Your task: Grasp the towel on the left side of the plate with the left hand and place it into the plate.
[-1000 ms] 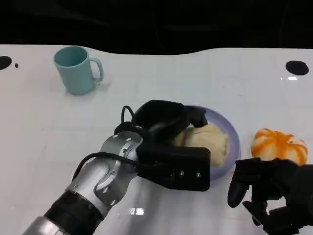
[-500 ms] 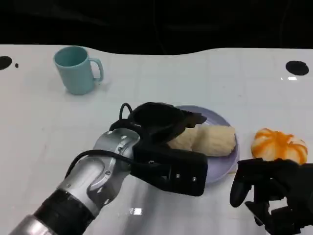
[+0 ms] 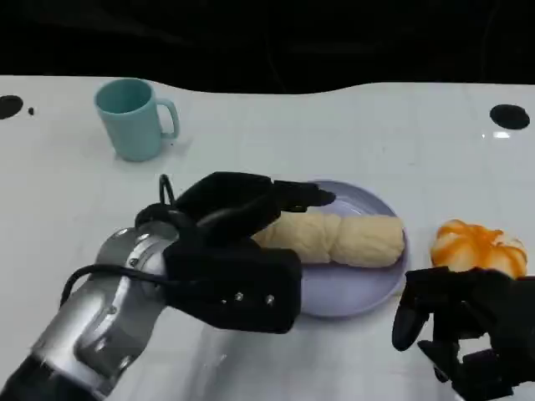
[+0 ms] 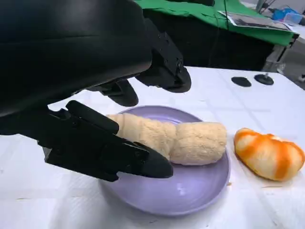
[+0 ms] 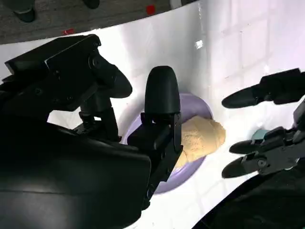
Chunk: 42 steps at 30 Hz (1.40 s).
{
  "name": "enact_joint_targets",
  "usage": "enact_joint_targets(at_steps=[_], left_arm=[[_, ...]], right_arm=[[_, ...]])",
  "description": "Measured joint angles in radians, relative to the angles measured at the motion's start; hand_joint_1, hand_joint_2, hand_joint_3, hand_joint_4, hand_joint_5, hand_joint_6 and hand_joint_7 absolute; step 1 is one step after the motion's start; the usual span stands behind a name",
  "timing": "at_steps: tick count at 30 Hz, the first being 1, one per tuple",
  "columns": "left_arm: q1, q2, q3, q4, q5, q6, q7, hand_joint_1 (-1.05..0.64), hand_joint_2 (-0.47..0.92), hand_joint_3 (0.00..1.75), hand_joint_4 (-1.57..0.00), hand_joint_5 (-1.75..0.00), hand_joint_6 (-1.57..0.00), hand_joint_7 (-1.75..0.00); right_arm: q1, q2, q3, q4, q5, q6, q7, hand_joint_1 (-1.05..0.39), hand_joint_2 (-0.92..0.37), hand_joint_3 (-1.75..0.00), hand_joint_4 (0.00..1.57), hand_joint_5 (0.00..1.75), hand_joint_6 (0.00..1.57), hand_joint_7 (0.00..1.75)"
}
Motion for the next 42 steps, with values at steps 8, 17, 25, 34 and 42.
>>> enact_joint_targets(at_steps=[8, 17, 25, 34, 42], left_arm=[[0.193, 0.065, 0.200, -0.272, -0.289, 0.082, -0.110, -0.20, 0.89, 0.35, -0.75, -0.97, -0.91, -0.27], [0.352, 0.026, 0.307, -0.425, -0.514, 0.237, -0.094, -0.05, 0.46, 1.25, -0.76, -1.49, -0.81, -1.12], [0.497, -0.012, 0.352, -0.503, -0.640, 0.364, -0.050, -0.11, 0.45, 1.31, -0.77, -1.71, -0.78, -1.42], [0.463, -0.015, 0.387, -0.482, -0.723, 0.590, 0.007, -0.07, 0.37, 1.46, -0.88, -1.75, -0.84, -1.62], [0.439, -0.015, 0.403, -0.477, -0.781, 0.718, 0.045, -0.10, 0.38, 1.42, -0.87, -1.75, -0.80, -1.71]], right_arm=[[-0.006, 0.003, -0.005, 0.001, 0.003, 0.007, 0.000, 0.03, -0.58, -1.06, 0.68, 1.70, 0.67, 1.46], [-0.009, 0.007, -0.005, -0.001, 0.003, 0.019, -0.001, 0.02, -0.58, -1.05, 0.70, 1.68, 0.68, 1.44], [-0.007, 0.005, -0.018, -0.008, 0.003, 0.028, -0.001, 0.03, -0.59, -1.05, 0.69, 1.67, 0.68, 1.43], [0.006, -0.003, -0.044, -0.011, 0.019, 0.012, 0.007, 0.04, -0.59, -1.06, 0.69, 1.68, 0.67, 1.45], [0.012, -0.003, -0.045, 0.006, 0.020, -0.026, 0.010, 0.04, -0.59, -1.05, 0.70, 1.67, 0.68, 1.45]])
